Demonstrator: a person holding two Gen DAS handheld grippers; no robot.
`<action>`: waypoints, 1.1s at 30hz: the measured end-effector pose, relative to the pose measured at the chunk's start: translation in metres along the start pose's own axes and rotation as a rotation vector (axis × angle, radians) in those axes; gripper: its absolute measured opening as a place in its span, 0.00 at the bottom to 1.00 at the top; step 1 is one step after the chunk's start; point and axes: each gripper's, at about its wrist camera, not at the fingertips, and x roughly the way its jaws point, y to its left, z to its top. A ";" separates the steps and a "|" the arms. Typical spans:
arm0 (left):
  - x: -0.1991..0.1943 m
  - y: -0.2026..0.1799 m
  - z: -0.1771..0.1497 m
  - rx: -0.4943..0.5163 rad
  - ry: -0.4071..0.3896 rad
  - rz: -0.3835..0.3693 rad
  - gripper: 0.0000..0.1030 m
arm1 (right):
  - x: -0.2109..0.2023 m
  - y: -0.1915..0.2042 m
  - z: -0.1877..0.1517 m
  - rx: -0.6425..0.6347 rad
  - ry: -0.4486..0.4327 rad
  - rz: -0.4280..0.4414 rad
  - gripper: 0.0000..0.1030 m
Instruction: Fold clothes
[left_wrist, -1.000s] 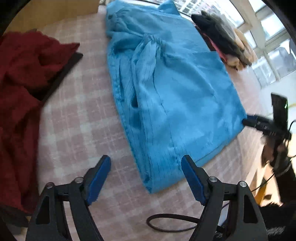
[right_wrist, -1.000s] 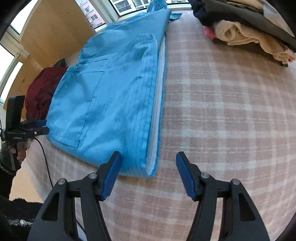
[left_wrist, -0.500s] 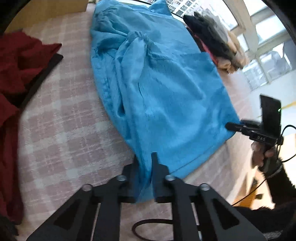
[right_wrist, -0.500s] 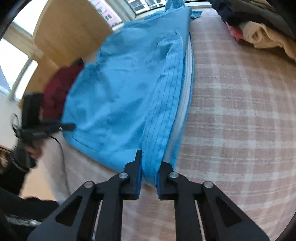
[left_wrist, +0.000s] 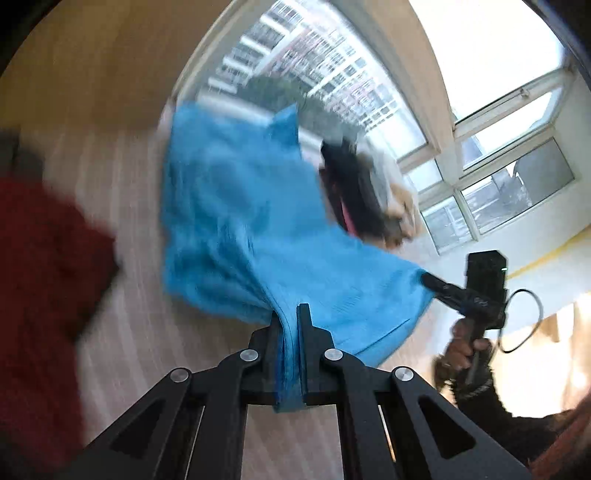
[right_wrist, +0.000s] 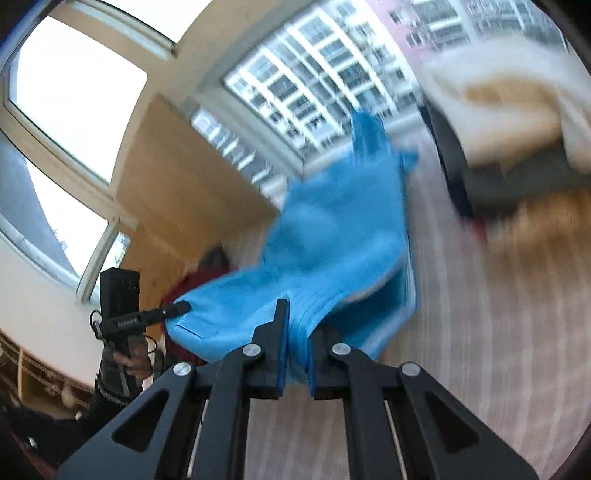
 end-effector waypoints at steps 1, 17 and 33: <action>0.002 0.000 0.016 0.018 -0.018 0.013 0.05 | 0.008 0.003 0.019 -0.012 -0.027 -0.018 0.08; 0.121 0.040 0.180 0.132 -0.118 0.411 0.14 | 0.175 -0.089 0.189 0.063 0.066 -0.392 0.23; 0.060 0.028 0.107 0.263 -0.127 0.484 0.64 | 0.119 -0.007 0.113 -0.324 0.080 -0.556 0.73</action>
